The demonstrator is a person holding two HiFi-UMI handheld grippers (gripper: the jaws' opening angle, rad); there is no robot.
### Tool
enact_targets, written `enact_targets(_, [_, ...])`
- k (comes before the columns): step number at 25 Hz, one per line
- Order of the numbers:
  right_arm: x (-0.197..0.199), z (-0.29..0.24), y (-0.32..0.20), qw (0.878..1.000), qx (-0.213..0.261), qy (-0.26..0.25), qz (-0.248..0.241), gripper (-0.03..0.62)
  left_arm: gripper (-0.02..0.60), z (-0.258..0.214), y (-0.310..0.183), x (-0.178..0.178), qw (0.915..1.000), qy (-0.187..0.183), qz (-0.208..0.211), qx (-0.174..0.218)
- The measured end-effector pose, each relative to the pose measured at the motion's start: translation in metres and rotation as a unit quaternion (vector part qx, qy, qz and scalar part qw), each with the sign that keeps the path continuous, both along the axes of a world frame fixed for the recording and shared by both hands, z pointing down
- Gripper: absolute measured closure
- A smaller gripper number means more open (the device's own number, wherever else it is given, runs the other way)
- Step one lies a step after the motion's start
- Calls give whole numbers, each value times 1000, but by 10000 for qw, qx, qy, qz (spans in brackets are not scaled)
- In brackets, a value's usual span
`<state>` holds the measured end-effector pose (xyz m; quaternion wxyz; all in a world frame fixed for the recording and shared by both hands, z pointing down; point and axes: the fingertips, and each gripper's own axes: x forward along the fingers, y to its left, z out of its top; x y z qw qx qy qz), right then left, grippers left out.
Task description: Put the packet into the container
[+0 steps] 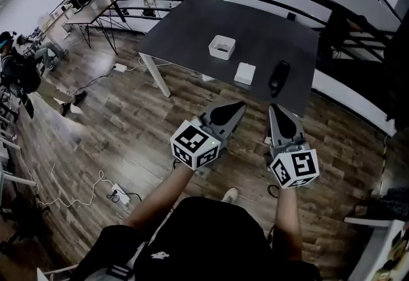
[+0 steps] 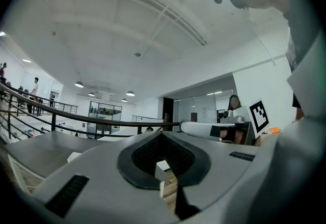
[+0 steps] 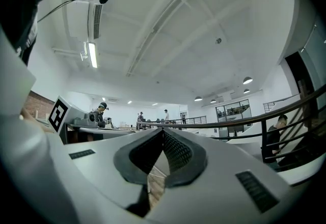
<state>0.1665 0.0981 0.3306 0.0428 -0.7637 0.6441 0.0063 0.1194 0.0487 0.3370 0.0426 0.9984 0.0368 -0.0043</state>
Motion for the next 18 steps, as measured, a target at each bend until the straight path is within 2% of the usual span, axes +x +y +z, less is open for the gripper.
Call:
enact_targets(5, [23, 9, -18, 9997, 6, -192, -125, 591, 577, 5, -15, 22, 9999, -24, -166, -3])
enact_targets(10, [20, 23, -52, 9980, -123, -217, -583, 591, 577, 18, -41, 15, 9985, -228, -489, -23])
enact_targets(14, [25, 37, -79, 9970, -184, -294, -692, 591, 577, 33, -70, 15, 9969, -343, -703, -49])
enact_targets(18, [41, 40, -107, 9971, -256, -304, -653, 591, 577, 32, -102, 31, 9972, -312, -681, -21])
